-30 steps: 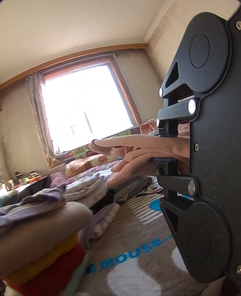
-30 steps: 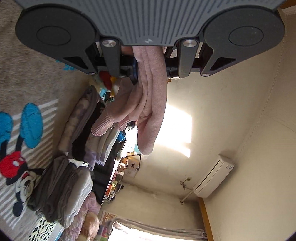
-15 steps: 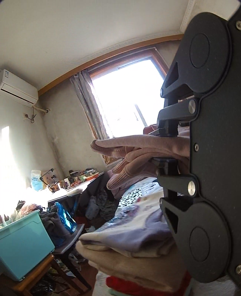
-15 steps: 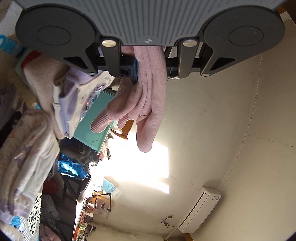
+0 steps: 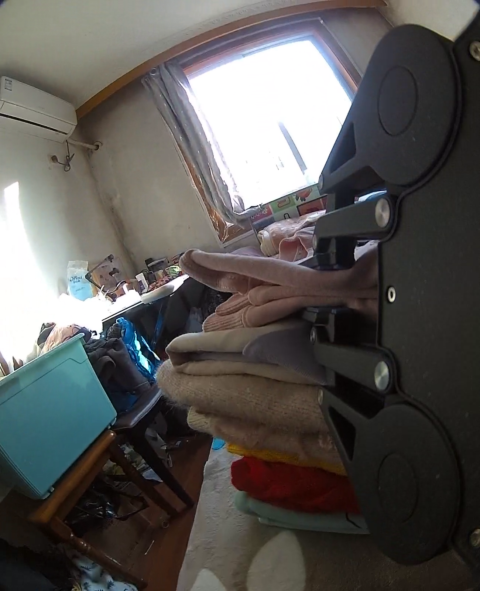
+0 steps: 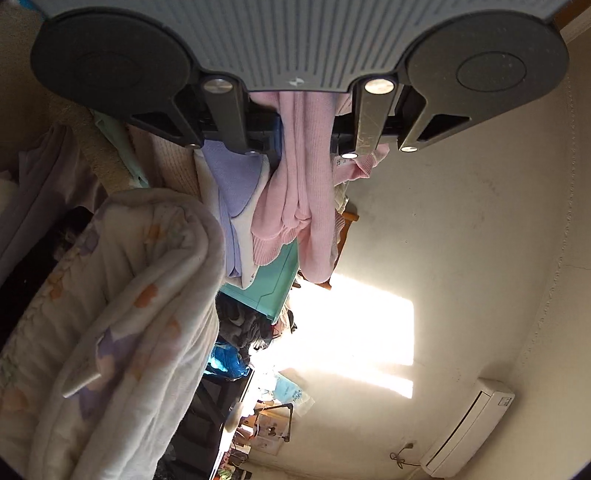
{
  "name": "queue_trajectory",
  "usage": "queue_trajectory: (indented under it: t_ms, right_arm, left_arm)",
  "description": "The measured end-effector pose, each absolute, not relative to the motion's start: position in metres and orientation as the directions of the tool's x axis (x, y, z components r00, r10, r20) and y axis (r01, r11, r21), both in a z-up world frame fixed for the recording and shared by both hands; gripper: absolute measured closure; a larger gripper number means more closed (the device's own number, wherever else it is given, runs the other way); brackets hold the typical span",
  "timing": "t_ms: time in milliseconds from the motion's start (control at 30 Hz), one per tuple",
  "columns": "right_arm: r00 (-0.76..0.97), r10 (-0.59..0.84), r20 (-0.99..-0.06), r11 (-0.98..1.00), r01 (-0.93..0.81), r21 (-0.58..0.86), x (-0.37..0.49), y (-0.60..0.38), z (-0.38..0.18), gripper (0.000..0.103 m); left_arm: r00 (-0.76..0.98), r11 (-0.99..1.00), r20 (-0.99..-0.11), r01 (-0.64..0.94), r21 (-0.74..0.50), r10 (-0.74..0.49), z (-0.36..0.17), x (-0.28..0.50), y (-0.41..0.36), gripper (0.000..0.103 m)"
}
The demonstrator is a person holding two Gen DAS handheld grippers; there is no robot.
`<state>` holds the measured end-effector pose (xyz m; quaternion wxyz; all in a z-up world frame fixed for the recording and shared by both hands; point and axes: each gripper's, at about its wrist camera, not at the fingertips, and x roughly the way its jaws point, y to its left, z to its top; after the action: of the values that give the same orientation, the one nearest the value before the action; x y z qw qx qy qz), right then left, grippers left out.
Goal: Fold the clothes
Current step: 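Carry the folded sweatshirt with both grippers to the clothes stack, then lower the sweatshirt onto the clothes stack and open both grippers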
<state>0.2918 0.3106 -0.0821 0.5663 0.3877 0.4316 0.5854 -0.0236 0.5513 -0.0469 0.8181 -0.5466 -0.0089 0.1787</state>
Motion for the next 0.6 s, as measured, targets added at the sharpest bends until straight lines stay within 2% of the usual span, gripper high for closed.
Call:
queue_trajectory:
  t_ms: [67,100,133,200,233,367,400,467,500,600]
  right_arm:
    - [-0.036,0.998,-0.046,0.031,-0.351,0.936,0.287,0.303,-0.073,0.078]
    - [-0.021,0.998,-0.051,0.039,-0.372,0.928,0.283,0.3,-0.066,0.076]
    - [-0.005,0.998,-0.055,0.049,-0.392,0.919,0.279,0.296,-0.06,0.067]
    - [0.024,0.998,-0.058,0.063,-0.428,0.902,0.275,0.289,-0.049,0.056]
    - [0.038,0.997,-0.066,0.076,-0.443,0.893,0.273,0.29,-0.045,0.05]
    - [0.083,0.988,-0.131,0.155,-0.533,0.832,0.261,0.28,-0.028,0.044]
    - [0.091,0.985,-0.145,0.171,-0.554,0.814,0.256,0.276,-0.025,0.041]
    - [0.109,0.98,-0.168,0.2,-0.585,0.786,0.245,0.265,-0.017,0.026]
    - [0.118,0.977,-0.18,0.215,-0.599,0.771,0.24,0.259,-0.013,0.024]
    - [0.135,0.963,-0.233,0.265,-0.639,0.722,0.223,0.247,0.002,0.016]
  left_arm:
    - [0.94,0.355,-0.167,-0.271,-0.895,0.298,-0.04,-0.027,0.55,0.083]
    - [0.939,0.362,-0.16,-0.269,-0.892,0.304,-0.036,-0.029,0.548,0.072]
    - [0.94,0.374,-0.147,-0.262,-0.89,0.309,-0.031,-0.033,0.546,0.055]
    - [0.937,0.403,-0.129,-0.261,-0.877,0.324,-0.022,-0.042,0.538,0.043]
    - [0.93,0.421,-0.138,-0.282,-0.862,0.34,-0.017,-0.047,0.534,0.04]
    - [0.916,0.473,-0.15,-0.325,-0.819,0.371,-0.003,-0.061,0.519,0.029]
    - [0.916,0.487,-0.152,-0.332,-0.808,0.372,0.0,-0.065,0.514,0.023]
    - [0.905,0.535,-0.179,-0.377,-0.756,0.385,0.007,-0.071,0.501,0.012]
    - [0.897,0.559,-0.195,-0.404,-0.724,0.396,0.011,-0.074,0.494,0.005]
    - [0.873,0.631,-0.242,-0.476,-0.613,0.424,0.019,-0.08,0.471,0.0]
